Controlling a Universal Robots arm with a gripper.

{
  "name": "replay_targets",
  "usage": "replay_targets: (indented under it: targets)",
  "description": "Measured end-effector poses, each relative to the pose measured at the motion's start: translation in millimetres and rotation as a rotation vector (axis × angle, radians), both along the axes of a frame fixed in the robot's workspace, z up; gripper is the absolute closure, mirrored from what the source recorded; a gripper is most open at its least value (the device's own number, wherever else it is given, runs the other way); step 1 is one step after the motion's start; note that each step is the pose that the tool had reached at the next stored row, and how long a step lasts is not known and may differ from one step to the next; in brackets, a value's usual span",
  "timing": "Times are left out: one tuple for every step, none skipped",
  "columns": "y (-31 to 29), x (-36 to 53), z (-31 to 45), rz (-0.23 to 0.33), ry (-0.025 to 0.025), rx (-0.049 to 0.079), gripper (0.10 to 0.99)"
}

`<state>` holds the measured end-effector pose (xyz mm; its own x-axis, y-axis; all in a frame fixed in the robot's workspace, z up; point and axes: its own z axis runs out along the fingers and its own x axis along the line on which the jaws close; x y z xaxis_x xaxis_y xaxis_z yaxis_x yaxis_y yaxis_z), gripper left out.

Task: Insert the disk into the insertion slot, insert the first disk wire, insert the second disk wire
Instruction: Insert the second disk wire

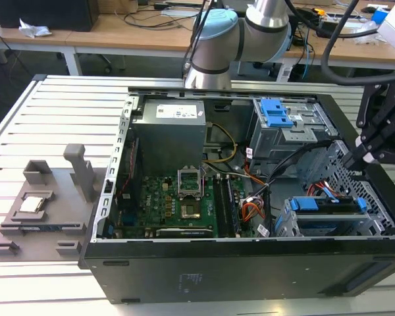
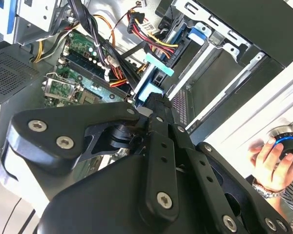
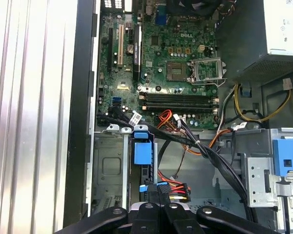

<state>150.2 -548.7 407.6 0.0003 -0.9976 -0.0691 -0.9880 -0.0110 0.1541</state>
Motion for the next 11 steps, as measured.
replay_targets:
  targets:
    - [0.0,0.0,0.5,0.000,0.0000,0.000,0.980]
    - [0.0,0.0,0.9,0.000,0.0000,0.000,0.980]
    - [0.0,0.0,1.2,0.000,0.0000,0.000,0.980]
    - [0.0,0.0,1.5,0.000,0.0000,0.000,0.980]
    - [0.0,0.0,1.8,0.000,0.0000,0.000,0.980]
    - [0.0,0.0,2.1,0.000,0.0000,0.000,0.980]
    - [0.0,0.0,2.4,0.000,0.0000,0.000,0.980]
    - [0.0,0.0,3.0,0.000,0.0000,0.000,0.980]
    - [0.0,0.0,3.5,0.000,0.0000,0.000,0.980]
    - [0.0,0.0,4.3,0.000,0.0000,0.000,0.980]
    - [0.0,0.0,5.1,0.000,0.0000,0.000,0.980]
